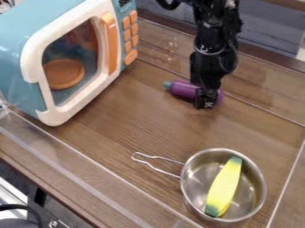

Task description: Put the eggplant in the silver pot

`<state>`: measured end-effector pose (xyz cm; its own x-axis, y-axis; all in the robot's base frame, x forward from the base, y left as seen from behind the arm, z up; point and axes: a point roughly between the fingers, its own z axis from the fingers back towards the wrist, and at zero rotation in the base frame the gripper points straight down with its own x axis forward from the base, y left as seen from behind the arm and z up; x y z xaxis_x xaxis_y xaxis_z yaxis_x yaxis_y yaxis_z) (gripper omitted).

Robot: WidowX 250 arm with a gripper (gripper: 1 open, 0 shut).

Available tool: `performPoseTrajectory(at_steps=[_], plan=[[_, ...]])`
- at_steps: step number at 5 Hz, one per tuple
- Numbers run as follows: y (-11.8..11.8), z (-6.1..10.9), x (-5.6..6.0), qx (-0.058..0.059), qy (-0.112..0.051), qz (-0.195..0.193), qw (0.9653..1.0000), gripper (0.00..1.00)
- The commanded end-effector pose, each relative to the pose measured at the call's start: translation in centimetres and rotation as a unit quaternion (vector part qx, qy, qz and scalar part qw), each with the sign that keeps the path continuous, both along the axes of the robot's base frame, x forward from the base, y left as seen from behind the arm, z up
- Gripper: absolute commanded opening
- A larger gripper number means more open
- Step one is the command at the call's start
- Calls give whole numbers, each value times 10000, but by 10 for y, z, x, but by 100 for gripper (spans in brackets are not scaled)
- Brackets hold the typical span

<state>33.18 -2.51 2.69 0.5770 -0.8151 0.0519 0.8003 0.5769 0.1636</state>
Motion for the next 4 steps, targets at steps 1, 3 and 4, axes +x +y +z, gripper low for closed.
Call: performPoseTrajectory(at_steps=[1, 3, 4], plan=[[0, 6, 8, -130, -352, -101, 9992, 100], [10, 5, 11, -275, -331, 565, 9975, 0], [5, 15, 4, -324, -317, 878, 9951, 0]])
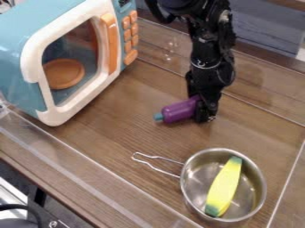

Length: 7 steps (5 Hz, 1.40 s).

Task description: Put the eggplant in the silver pot

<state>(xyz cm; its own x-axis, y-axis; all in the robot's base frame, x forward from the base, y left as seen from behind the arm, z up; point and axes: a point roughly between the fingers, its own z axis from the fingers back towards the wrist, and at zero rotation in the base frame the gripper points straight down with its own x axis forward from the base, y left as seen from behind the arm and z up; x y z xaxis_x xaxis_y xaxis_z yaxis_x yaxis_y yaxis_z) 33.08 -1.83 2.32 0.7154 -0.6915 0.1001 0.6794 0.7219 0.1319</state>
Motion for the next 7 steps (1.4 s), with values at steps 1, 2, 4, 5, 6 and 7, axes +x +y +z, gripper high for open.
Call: performPoseTrajectory(at_steps=[1, 2, 4, 5, 6, 7], plan=[[-6, 37, -5, -34, -268, 457, 9986, 0], [-22, 68, -24, 26, -408, 849, 9956, 0], [-105, 78, -91, -294, -392, -119, 9987, 0], [-105, 58, -93, -349, -421, -269, 9981, 100], [-104, 38, -91, -441, -391, -307, 9978, 100], [-102, 22, -91, -503, -334, -394, 9974, 100]])
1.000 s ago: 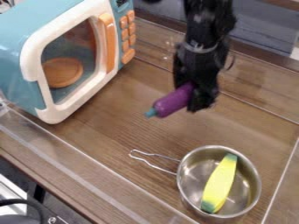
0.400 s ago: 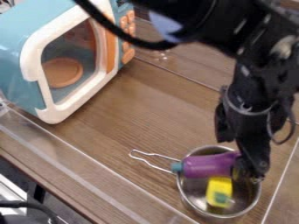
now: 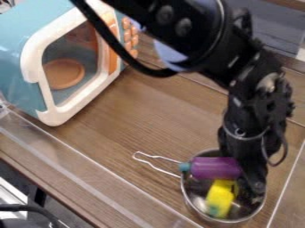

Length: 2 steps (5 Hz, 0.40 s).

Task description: Put the eggplant in the silver pot

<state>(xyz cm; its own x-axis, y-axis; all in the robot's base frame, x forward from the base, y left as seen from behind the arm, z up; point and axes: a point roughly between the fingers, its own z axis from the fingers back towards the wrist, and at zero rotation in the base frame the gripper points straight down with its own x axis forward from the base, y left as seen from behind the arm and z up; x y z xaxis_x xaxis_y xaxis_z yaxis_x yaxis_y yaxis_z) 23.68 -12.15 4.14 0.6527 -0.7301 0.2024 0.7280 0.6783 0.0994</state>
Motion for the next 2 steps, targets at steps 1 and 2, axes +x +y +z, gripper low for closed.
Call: performPoseTrajectory(at_steps=[1, 2], plan=[[-5, -3, 6, -85, -2, -304, 9995, 100], [-11, -3, 11, -115, 30, -576, 9983, 100]])
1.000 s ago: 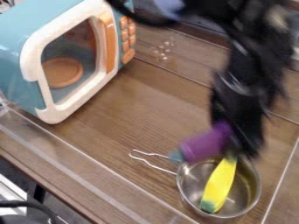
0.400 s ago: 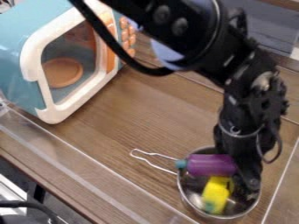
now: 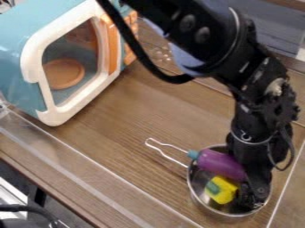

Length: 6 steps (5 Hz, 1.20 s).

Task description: Put the eggplant in the silver pot

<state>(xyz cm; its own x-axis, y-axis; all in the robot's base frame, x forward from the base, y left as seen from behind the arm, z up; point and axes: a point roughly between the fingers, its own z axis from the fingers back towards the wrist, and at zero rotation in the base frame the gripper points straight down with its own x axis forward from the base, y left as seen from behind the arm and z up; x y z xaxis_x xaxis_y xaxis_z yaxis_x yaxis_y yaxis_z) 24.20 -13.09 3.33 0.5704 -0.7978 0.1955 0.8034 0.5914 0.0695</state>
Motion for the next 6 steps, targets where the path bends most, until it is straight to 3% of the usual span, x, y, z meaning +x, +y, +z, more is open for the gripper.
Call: performPoseTrajectory(at_steps=[1, 2, 3, 4, 6], plan=[[7, 7, 3, -128, -33, 139, 9998, 0], [15, 8, 1, -192, 33, 283, 9994, 0], [22, 19, -5, -242, 115, 239, 9994, 100], [27, 27, -12, -328, 235, 61, 9992, 100], [26, 3, -13, -512, 418, 57, 9978, 100]])
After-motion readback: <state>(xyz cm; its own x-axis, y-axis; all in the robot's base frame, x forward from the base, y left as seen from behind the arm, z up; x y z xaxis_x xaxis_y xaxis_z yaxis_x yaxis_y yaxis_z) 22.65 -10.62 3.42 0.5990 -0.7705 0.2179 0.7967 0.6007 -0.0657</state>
